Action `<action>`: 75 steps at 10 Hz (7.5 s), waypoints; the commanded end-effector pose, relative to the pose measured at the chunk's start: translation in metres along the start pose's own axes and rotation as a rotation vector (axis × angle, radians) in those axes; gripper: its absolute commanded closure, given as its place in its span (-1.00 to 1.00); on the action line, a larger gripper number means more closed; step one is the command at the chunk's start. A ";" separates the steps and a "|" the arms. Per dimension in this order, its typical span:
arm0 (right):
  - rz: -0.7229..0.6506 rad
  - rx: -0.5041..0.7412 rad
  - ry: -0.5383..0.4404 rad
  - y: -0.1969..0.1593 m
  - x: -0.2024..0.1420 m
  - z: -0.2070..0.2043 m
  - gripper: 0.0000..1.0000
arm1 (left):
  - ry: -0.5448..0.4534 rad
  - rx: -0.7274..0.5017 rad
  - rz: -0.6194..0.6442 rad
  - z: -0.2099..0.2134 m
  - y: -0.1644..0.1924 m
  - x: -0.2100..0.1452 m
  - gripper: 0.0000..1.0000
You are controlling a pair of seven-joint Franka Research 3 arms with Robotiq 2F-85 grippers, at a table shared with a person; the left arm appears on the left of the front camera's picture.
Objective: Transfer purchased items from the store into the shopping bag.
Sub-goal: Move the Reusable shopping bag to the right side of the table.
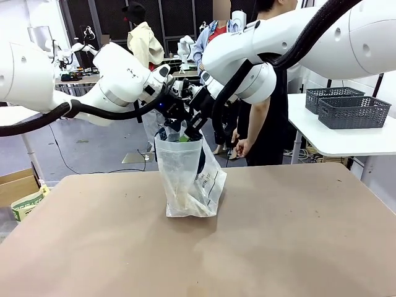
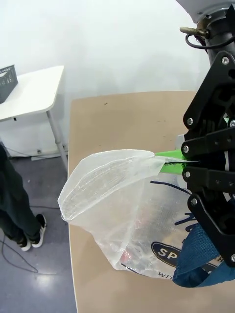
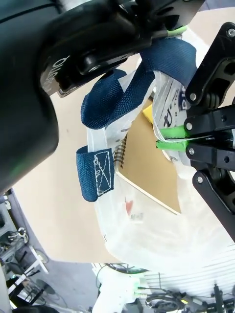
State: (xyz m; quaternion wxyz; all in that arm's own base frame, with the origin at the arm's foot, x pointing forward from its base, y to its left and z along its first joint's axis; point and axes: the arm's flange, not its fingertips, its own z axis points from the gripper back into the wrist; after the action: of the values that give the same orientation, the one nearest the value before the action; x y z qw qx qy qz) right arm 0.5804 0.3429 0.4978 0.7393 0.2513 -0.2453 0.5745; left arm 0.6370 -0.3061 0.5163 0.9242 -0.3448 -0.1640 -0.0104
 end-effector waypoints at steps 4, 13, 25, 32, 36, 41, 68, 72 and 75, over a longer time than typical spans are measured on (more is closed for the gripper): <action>0.014 0.016 -0.048 0.004 -0.005 0.005 1.00 | -0.008 0.003 -0.018 0.009 0.004 -0.010 1.00; -0.042 0.022 -0.083 0.007 -0.007 0.018 -0.50 | -0.001 0.002 -0.001 0.002 0.000 -0.001 1.00; -0.201 -0.036 0.051 0.035 -0.053 0.169 -1.00 | -0.001 0.002 -0.001 0.002 0.000 -0.001 1.00; -0.144 -0.062 0.055 0.024 -0.066 0.192 -1.00 | -0.001 0.002 -0.001 0.002 0.000 -0.001 1.00; -0.144 -0.062 0.055 0.024 -0.066 0.192 -1.00 | -0.001 0.002 -0.001 0.002 0.000 -0.001 1.00; -0.144 -0.062 0.055 0.024 -0.066 0.192 -1.00 | 0.045 0.058 -0.197 0.078 -0.016 0.022 1.00; -0.144 -0.062 0.055 0.024 -0.066 0.192 -1.00 | 0.001 0.950 0.190 0.268 0.187 0.041 1.00; -0.144 -0.062 0.055 0.024 -0.066 0.192 -1.00 | 0.006 1.003 0.172 0.265 0.190 0.053 1.00; -0.144 -0.062 0.055 0.024 -0.066 0.192 -1.00 | -0.029 0.912 0.163 0.242 0.180 0.056 1.00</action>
State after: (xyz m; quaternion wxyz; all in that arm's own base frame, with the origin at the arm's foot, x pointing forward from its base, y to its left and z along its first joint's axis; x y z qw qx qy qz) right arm 0.5270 0.1729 0.6006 0.7884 0.2268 -0.2276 0.5246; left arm 0.6381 0.0038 0.5827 0.9778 0.1084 -0.1131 0.1393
